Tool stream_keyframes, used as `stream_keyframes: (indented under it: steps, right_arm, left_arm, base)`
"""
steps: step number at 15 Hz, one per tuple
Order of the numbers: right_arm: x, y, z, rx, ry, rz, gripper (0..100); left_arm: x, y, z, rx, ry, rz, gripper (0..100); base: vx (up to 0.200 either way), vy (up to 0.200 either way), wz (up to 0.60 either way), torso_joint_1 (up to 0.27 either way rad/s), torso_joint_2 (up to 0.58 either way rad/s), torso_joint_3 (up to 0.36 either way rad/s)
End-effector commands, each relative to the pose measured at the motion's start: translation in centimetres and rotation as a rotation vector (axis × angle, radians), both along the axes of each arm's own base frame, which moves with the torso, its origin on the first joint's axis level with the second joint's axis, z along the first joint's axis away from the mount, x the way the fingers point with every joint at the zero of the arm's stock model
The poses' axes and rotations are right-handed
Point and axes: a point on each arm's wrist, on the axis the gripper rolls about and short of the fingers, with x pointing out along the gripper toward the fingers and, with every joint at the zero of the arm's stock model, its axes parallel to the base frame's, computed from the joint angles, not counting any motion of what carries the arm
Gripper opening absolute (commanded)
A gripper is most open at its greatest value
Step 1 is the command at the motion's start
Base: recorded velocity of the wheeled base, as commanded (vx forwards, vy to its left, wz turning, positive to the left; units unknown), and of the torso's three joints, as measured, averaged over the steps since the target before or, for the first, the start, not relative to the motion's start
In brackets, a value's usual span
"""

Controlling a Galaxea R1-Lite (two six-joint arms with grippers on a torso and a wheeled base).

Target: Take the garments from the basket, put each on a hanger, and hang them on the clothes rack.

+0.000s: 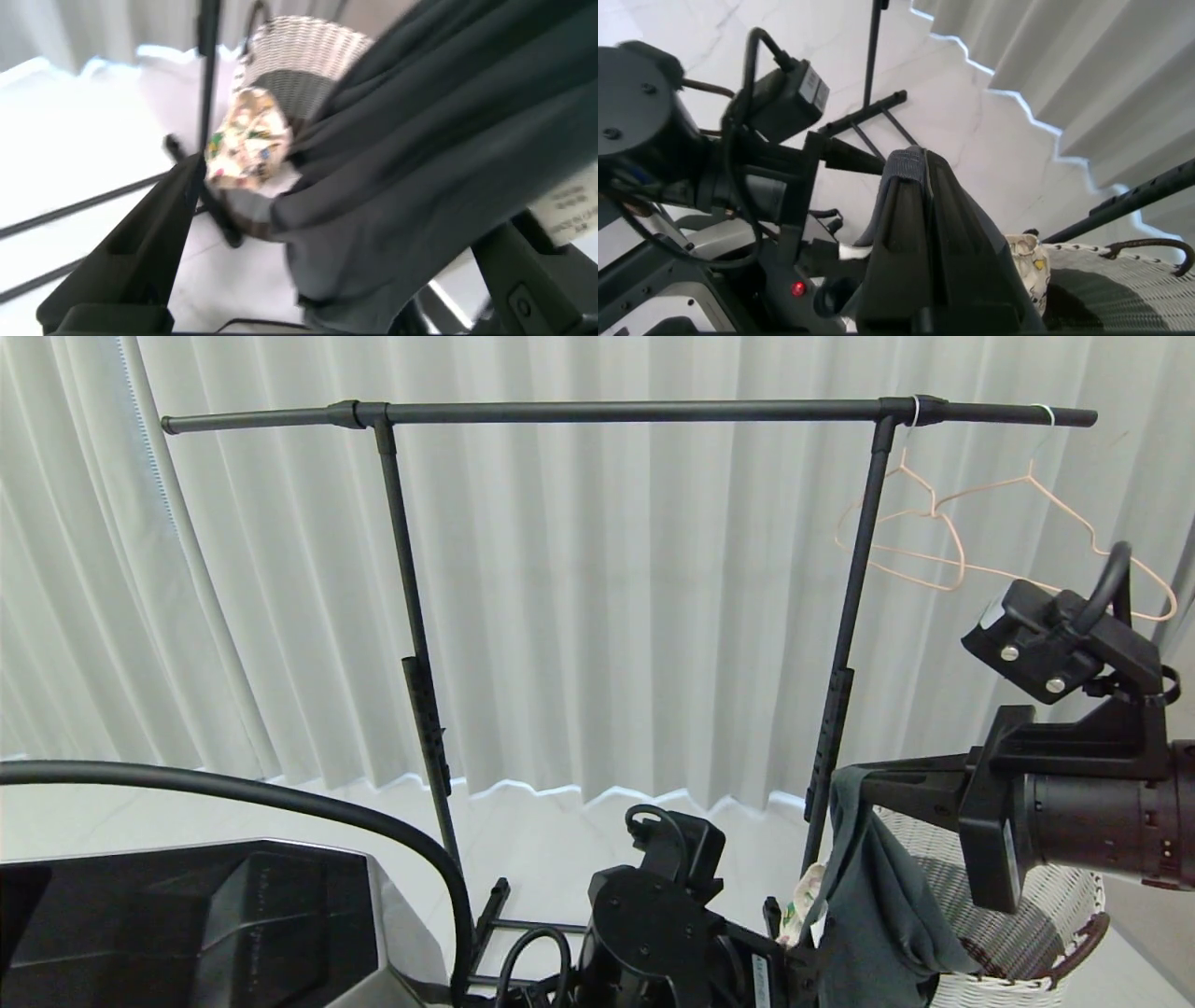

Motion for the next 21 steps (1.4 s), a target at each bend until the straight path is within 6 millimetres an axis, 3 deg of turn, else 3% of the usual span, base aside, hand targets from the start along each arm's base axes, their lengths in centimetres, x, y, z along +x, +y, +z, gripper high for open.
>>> stream_keyframes:
  steps: [1,5,10,15,19,21]
  right_arm:
    - [-0.1,0.0,0.1,0.003,-0.002,0.007,0]
    - [-0.1,0.1,0.1,0.001,-0.003,0.006,0]
    - [-0.1,0.1,-0.2,-0.005,0.006,0.0,0]
    - [-0.1,0.1,-0.3,-0.007,0.006,0.0,0]
    - [0.0,0.2,-0.3,-0.008,0.009,0.0,0]
    - [0.0,0.1,-0.3,-0.008,0.009,0.0,0]
  left_arm:
    - [0.2,0.1,-1.3,0.035,0.016,0.024,100]
    - [0.3,0.2,-2.5,0.07,0.032,0.045,100]
    - [-0.7,1.5,-0.7,-0.032,-0.01,0.037,100]
    - [-0.9,1.3,0.6,-0.083,-0.044,0.026,100]
    - [-2.7,0.8,1.5,-0.106,-0.05,-0.048,100]
    - [-2.4,0.4,1.9,-0.125,-0.062,-0.051,100]
  base:
    - [0.0,0.0,0.0,0.0,0.0,0.0]
    - [0.0,0.0,0.0,0.0,0.0,0.0]
    - [0.0,0.0,0.0,0.0,0.0,0.0]
    - [0.0,0.0,0.0,0.0,0.0,0.0]
    - [0.0,0.0,0.0,0.0,0.0,0.0]
    - [0.0,0.0,0.0,0.0,0.0,0.0]
